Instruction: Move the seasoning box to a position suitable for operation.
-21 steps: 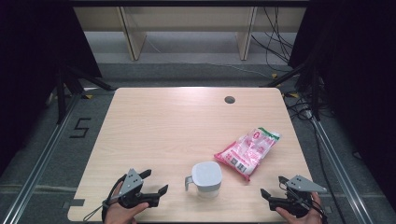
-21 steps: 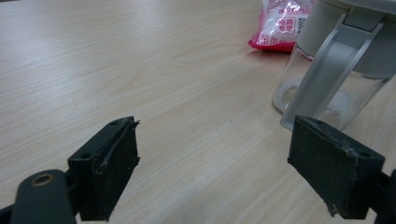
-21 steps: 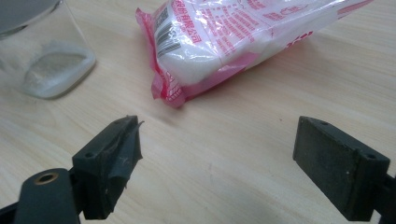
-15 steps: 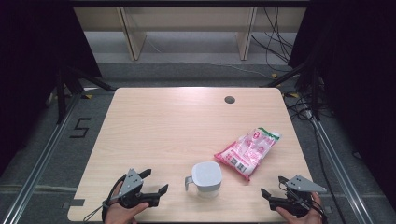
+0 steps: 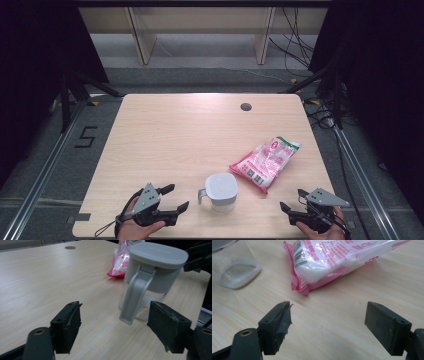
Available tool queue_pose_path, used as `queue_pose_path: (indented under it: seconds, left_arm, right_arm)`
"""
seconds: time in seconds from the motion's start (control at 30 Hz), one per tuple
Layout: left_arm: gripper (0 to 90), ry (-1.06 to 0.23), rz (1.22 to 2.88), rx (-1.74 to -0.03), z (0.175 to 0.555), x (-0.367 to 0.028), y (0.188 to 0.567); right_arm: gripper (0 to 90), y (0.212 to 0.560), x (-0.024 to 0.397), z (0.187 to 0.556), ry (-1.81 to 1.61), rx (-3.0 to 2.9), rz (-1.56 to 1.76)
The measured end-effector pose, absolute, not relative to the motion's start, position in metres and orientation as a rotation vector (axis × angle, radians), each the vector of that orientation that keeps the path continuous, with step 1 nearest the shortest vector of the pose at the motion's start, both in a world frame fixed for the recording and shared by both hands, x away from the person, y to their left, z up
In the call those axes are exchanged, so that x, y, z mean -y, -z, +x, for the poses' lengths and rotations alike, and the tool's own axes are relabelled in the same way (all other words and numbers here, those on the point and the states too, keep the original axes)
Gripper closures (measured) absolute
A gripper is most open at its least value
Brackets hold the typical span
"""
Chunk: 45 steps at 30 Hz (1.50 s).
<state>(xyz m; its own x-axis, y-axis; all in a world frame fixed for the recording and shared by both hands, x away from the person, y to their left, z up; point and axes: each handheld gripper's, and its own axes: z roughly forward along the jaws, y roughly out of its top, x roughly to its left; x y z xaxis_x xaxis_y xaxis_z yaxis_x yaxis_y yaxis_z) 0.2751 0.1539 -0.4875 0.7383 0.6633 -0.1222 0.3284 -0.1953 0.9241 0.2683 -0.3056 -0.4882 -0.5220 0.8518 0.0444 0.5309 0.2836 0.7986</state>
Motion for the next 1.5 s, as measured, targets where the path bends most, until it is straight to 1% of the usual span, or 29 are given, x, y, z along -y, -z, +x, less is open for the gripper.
queue_pose_path:
  seconds: [0.03, 0.1, 0.17, 0.3, 0.37, 0.4, 0.43, 0.47, 0.5, 0.57, 0.7, 0.83, 0.87, 0.9, 1.03, 1.07, 1.13, 1.17, 1.2, 1.27, 1.3, 1.33, 1.4, 1.5]
  left_arm:
    - [28.0, -0.345, 1.784, -0.759, 0.276, -0.150, 0.488]
    - [30.3, -0.335, 1.810, -0.731, 0.277, -0.144, 0.487]
    - [34.6, -0.326, 1.832, -0.702, 0.278, -0.137, 0.487]
    - [43.4, -0.322, 1.863, -0.637, 0.282, -0.123, 0.488]
    - [43.7, -0.319, 1.877, -0.634, 0.284, -0.119, 0.488]
    - [47.5, -0.314, 1.882, -0.614, 0.285, -0.118, 0.488]
    - [47.5, -0.330, 1.921, -0.601, 0.287, -0.119, 0.488]
    - [48.6, -0.296, 1.880, -0.609, 0.287, -0.115, 0.489]
    - [50.1, -0.294, 1.879, -0.603, 0.288, -0.114, 0.490]
    - [52.9, -0.284, 1.881, -0.589, 0.292, -0.113, 0.491]
    - [57.9, -0.276, 1.875, -0.582, 0.296, -0.114, 0.490]
    - [59.7, -0.250, 1.858, -0.567, 0.300, -0.114, 0.491]
    - [60.5, -0.231, 1.851, -0.558, 0.301, -0.113, 0.491]
    - [61.1, -0.217, 1.841, -0.550, 0.301, -0.112, 0.492]
    - [63.2, -0.196, 1.851, -0.519, 0.302, -0.109, 0.491]
    - [63.2, -0.200, 1.869, -0.507, 0.303, -0.110, 0.491]
    - [63.6, -0.201, 1.849, -0.517, 0.301, -0.107, 0.491]
    - [63.6, -0.230, 1.889, -0.493, 0.303, -0.109, 0.490]
    - [63.5, -0.203, 1.847, -0.507, 0.303, -0.106, 0.492]
    - [63.7, -0.198, 1.849, -0.516, 0.303, -0.105, 0.492]
    - [64.2, -0.190, 1.844, -0.516, 0.304, -0.105, 0.492]
    - [66.1, -0.176, 1.841, -0.503, 0.305, -0.104, 0.493]
    - [66.7, -0.216, 1.857, -0.482, 0.304, -0.102, 0.492]
    - [67.3, -0.270, 1.862, -0.517, 0.304, -0.102, 0.491]
  right_arm:
    - [21.9, 0.488, 0.305, 0.267, -1.116, -2.163, 1.265]
    - [23.0, 0.488, 0.307, 0.269, -1.096, -2.172, 1.224]
    - [23.7, 0.488, 0.303, 0.266, -1.116, -2.176, 1.279]
    - [24.1, 0.488, 0.305, 0.269, -1.120, -2.186, 1.245]
    - [24.1, 0.489, 0.305, 0.269, -1.122, -2.187, 1.245]
    - [24.1, 0.489, 0.305, 0.269, -1.125, -2.188, 1.242]
    - [24.1, 0.489, 0.305, 0.269, -1.125, -2.188, 1.242]
    - [24.1, 0.488, 0.305, 0.269, -1.118, -2.192, 1.240]
    - [24.1, 0.488, 0.303, 0.266, -1.114, -2.187, 1.294]
    - [24.3, 0.489, 0.305, 0.270, -1.115, -2.200, 1.232]
    - [24.3, 0.490, 0.304, 0.270, -1.123, -2.195, 1.242]
    - [24.4, 0.490, 0.304, 0.270, -1.123, -2.205, 1.234]
    - [24.5, 0.490, 0.302, 0.268, -1.116, -2.195, 1.274]
    - [25.1, 0.491, 0.303, 0.271, -1.101, -2.201, 1.233]
    - [25.2, 0.491, 0.304, 0.271, -1.109, -2.208, 1.239]
    - [25.2, 0.491, 0.304, 0.271, -1.109, -2.208, 1.239]
    - [25.4, 0.491, 0.303, 0.270, -1.106, -2.207, 1.243]
    - [25.6, 0.491, 0.303, 0.270, -1.105, -2.207, 1.242]
    - [25.6, 0.491, 0.303, 0.270, -1.106, -2.208, 1.249]
    - [25.7, 0.491, 0.301, 0.269, -1.107, -2.209, 1.277]
    - [26.0, 0.491, 0.303, 0.271, -1.103, -2.220, 1.235]
    - [26.4, 0.492, 0.302, 0.270, -1.104, -2.222, 1.224]
    - [26.5, 0.491, 0.302, 0.270, -1.102, -2.218, 1.239]
    - [26.5, 0.491, 0.302, 0.270, -1.101, -2.215, 1.243]
